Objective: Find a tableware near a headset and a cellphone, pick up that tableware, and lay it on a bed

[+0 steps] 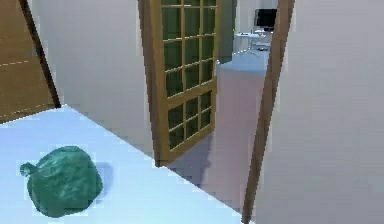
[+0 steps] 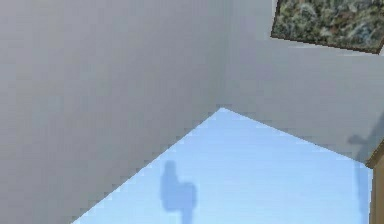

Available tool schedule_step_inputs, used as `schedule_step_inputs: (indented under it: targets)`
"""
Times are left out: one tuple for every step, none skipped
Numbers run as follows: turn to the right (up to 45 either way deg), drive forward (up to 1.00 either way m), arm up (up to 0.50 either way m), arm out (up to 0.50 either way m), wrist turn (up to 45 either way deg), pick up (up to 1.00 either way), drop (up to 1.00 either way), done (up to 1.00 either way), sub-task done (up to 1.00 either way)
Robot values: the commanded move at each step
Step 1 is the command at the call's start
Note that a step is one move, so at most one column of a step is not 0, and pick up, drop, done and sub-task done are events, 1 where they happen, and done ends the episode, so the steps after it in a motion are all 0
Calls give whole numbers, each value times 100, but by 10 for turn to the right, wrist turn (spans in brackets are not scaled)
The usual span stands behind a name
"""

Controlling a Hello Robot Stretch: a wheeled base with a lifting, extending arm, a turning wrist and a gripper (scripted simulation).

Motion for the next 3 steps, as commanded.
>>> schedule_step_inputs:
  targets:
    - [0, 100, 0, 0, 0, 0, 0, 0, 0]
    - [0, 15, 0, 0, 0, 0, 0, 0, 0]
    - [420, 0, 0, 0, 0, 0, 0, 0, 0]
